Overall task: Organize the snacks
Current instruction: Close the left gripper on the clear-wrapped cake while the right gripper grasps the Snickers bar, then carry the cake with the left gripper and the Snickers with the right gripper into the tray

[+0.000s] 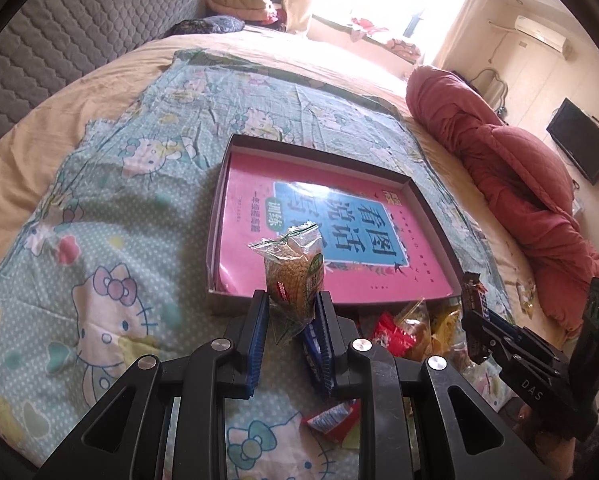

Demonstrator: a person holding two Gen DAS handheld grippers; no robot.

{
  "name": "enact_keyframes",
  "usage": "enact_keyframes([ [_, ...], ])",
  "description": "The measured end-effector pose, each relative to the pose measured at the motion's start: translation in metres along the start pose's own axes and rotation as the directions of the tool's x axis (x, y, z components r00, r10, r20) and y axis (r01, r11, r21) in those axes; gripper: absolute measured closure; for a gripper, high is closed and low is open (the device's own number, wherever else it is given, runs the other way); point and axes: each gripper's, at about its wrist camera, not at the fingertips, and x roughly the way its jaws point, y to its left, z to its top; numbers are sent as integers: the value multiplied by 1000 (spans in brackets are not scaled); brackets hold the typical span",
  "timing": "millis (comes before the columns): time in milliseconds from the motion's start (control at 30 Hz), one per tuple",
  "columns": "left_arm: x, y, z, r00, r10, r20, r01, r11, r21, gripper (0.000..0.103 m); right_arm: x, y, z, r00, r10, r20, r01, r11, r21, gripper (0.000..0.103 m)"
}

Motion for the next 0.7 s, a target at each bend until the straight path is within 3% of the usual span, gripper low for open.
enact_keyframes([
  [700, 30, -12, 40, 1000, -3, 28, 2, 999, 40, 79, 7, -9, 46, 995, -59, 75, 55, 997, 48, 74],
])
